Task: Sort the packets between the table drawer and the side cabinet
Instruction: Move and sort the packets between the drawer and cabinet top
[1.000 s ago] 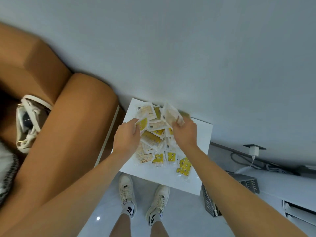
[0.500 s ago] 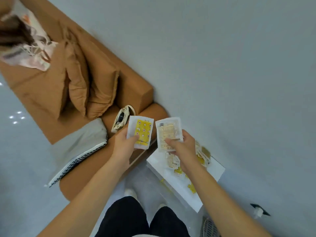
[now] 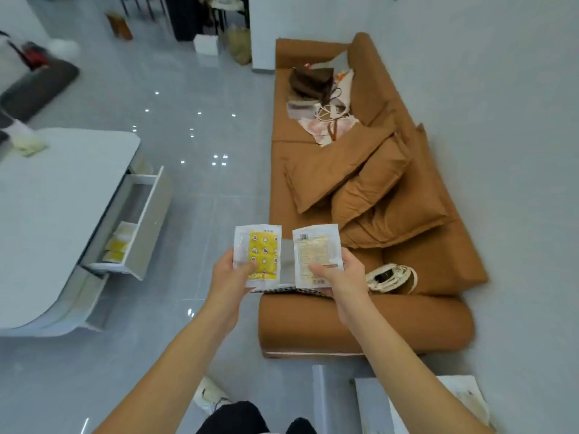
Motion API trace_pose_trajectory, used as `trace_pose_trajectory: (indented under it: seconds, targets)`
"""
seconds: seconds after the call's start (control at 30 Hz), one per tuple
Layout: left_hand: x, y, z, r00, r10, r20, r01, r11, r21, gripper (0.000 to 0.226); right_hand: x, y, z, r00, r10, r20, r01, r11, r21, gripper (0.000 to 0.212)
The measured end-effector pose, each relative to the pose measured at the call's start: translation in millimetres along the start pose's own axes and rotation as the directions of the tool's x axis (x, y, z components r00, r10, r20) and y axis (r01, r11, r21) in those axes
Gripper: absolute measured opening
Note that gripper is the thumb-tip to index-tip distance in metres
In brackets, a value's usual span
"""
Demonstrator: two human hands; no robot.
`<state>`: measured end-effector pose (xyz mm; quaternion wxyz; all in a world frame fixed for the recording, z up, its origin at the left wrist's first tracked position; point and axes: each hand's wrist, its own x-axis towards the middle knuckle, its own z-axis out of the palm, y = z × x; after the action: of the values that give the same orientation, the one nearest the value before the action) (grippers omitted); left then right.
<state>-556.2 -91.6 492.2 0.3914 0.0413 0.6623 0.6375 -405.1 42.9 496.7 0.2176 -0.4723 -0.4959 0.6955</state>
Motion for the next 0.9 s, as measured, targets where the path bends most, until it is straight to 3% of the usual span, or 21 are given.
trace_pose_trajectory:
  seconds: [0.23,0.4,0.63,0.9]
  targets:
    - [83,67,-167,0.977,0.006,-0.215,-0.033,0.992,-0.124,0.034,78,-20,223,0.966,0.029,0.257,-0.016,0.998,-0.054,0.039]
    - [130,97,-266,0.919,-0.031,-0.393,-0.065,0.972,-0.227,0.036,120,-22,356,0.915,0.078,0.396,-0.037,0.993,-0.112,0.039]
    - [229,105,-348,0.832,-0.141,-0.537,-0.077,0.929,-0.362,0.039,214,-18,492,0.841,0.159,0.517,-0.042,0.972,-0.231,0.042]
    - [435,109,-420,0.727,-0.368,-0.580,-0.077,0.795,-0.602,0.042,406,-3,664,0.746,0.322,0.583,-0.049,0.899,-0.435,0.033]
